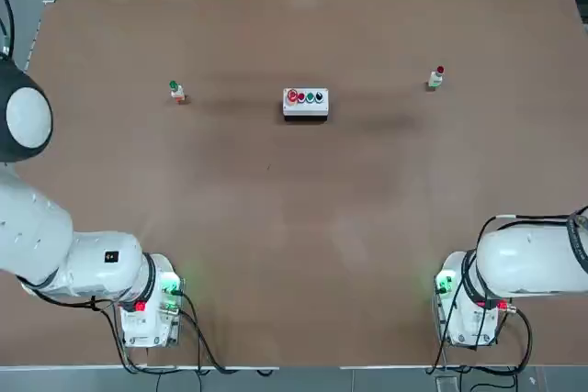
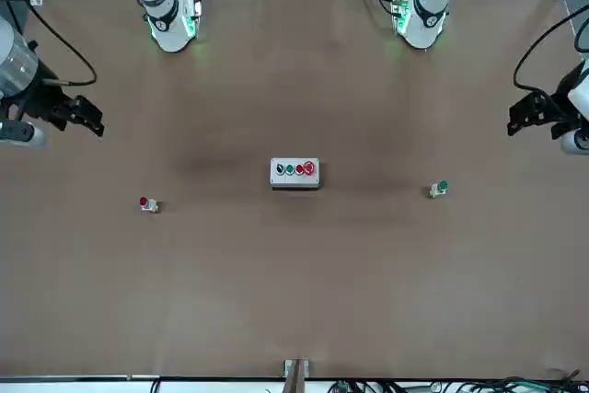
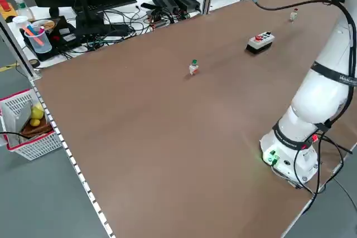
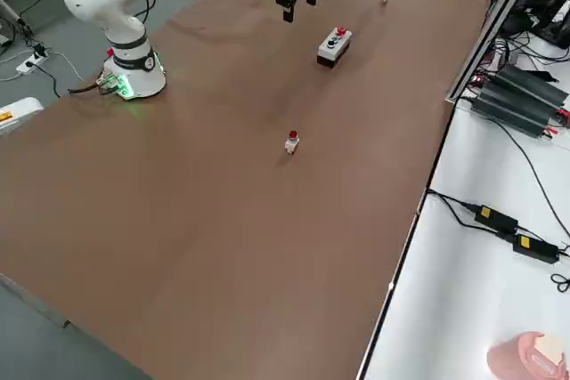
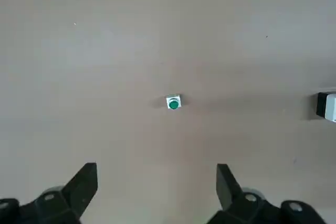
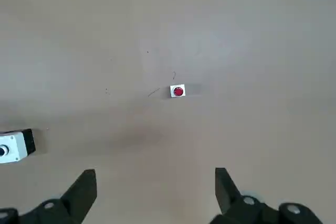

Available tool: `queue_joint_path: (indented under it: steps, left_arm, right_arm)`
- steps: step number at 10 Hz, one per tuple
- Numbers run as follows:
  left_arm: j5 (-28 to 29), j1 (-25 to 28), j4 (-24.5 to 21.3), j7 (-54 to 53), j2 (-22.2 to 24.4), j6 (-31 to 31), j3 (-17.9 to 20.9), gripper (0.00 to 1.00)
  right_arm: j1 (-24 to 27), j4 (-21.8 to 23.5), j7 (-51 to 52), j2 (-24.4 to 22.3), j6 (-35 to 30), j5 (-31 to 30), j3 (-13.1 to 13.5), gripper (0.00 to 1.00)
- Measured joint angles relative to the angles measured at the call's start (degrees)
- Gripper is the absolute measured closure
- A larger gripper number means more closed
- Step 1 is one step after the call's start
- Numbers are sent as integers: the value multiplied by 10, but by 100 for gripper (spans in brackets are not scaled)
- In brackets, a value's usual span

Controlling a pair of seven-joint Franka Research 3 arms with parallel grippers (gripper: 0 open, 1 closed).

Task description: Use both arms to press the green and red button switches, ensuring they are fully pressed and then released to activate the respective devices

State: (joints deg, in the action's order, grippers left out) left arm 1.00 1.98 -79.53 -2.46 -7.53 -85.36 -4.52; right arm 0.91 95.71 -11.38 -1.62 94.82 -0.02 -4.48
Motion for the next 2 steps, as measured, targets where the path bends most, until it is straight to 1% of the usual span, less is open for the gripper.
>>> queue_joint_path:
  steps: [2]
  left_arm:
    - [0,0,0,0,0,0,0,0]
  right_arm:
    - [0,0,0,-3,0,0,0,0]
